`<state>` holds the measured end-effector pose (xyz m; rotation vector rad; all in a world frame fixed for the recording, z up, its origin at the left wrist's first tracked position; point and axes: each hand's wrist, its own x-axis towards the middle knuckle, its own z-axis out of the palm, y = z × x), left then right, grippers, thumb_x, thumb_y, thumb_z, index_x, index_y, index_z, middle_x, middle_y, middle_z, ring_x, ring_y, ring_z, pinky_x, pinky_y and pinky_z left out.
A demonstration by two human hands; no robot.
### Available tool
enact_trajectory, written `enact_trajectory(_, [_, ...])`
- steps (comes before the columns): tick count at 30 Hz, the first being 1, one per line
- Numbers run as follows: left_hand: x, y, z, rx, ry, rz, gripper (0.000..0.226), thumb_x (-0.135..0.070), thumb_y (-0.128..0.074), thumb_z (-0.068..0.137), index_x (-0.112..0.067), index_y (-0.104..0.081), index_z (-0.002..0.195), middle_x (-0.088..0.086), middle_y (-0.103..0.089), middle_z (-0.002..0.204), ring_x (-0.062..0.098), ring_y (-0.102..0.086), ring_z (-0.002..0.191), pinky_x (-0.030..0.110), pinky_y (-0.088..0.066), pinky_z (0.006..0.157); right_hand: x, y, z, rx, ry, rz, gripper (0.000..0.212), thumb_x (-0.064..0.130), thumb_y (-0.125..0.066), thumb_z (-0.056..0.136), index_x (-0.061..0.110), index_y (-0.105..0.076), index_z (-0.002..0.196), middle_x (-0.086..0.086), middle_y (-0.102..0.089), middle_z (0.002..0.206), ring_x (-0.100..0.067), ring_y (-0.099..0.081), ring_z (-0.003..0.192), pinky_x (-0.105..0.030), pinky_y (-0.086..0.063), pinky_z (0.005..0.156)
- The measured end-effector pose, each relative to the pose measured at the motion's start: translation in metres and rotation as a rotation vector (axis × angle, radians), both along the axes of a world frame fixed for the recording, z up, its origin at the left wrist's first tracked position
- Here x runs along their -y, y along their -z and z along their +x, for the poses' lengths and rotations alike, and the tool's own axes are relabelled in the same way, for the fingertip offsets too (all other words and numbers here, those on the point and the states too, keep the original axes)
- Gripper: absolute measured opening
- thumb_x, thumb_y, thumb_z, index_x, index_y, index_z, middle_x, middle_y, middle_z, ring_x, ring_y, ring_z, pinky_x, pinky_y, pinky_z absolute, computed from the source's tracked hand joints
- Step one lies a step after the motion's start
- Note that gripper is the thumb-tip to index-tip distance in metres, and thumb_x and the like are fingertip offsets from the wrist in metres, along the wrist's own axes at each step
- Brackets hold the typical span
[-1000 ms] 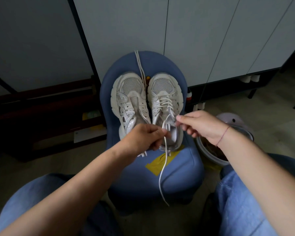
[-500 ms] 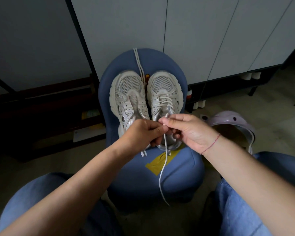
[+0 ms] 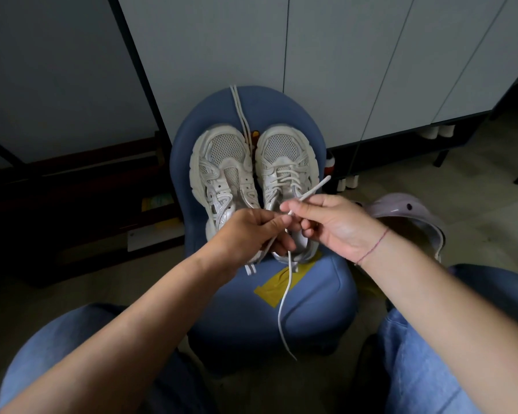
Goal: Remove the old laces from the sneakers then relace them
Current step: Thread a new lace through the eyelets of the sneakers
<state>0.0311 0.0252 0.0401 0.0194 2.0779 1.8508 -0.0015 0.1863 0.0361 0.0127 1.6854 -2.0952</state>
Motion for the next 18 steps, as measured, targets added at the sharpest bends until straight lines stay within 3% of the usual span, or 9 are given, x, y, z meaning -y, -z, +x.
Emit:
enact_trajectory(3, [-0.001, 0.000, 0.001, 0.001, 0.027, 0.014, 0.021, -0.012, -0.050, 0.101, -0.004, -0.070, 0.097, 0.002, -0.070, 0.065, 0.008, -0.063, 0.057, 0.014, -0.052, 0.063, -0.004, 0.000, -0.007, -0.065, 0.133, 0.015, 0.013, 0.009, -0.058, 0.089, 0.003, -0.068, 0.084, 0.001, -0.056, 0.058, -0.002, -0.046, 0.046, -0.012, -0.036, 0.043])
enact_trajectory(7, [0.000, -0.002, 0.001, 0.022, 0.030, 0.117, 0.017, -0.006, -0.048, 0.101, -0.004, -0.064, 0.096, 0.009, -0.072, 0.074, 0.014, -0.068, 0.063, 0.019, -0.056, 0.066, -0.002, 0.000, -0.013, -0.096, 0.265, -0.017, 0.016, 0.010, -0.057, 0.092, 0.005, -0.067, 0.081, 0.004, -0.061, 0.055, -0.002, -0.050, 0.045, -0.012, -0.040, 0.044])
enact_trajectory(12, [0.009, -0.008, -0.015, -0.062, -0.127, 0.147, 0.011, -0.005, -0.055, 0.097, 0.003, -0.063, 0.097, 0.009, -0.071, 0.080, 0.009, -0.068, 0.066, 0.015, -0.053, 0.063, 0.006, -0.007, -0.015, -0.023, 0.208, -0.166, 0.015, 0.011, -0.050, 0.095, 0.003, -0.063, 0.092, -0.005, -0.071, 0.067, -0.011, -0.068, 0.060, -0.022, -0.058, 0.060])
enact_trajectory(16, [0.028, -0.012, -0.037, -0.133, -0.319, 0.114, 0.013, -0.005, -0.062, 0.093, -0.007, -0.066, 0.081, -0.002, -0.063, 0.061, 0.005, -0.057, 0.054, 0.015, -0.050, 0.055, 0.017, 0.004, -0.008, -0.190, 0.007, 0.364, 0.020, 0.005, -0.054, 0.092, 0.019, -0.066, 0.083, -0.009, -0.071, 0.087, -0.019, -0.069, 0.079, -0.035, -0.057, 0.080])
enact_trajectory(18, [0.031, -0.009, -0.046, -0.118, -0.390, 0.159, 0.013, 0.001, -0.063, 0.091, -0.005, -0.064, 0.079, -0.002, -0.064, 0.058, 0.007, -0.060, 0.054, 0.015, -0.053, 0.058, 0.026, 0.010, -0.004, -0.260, -0.028, 0.511, 0.012, 0.017, -0.059, 0.082, 0.023, -0.068, 0.077, -0.007, -0.073, 0.094, -0.024, -0.068, 0.091, -0.046, -0.053, 0.091])
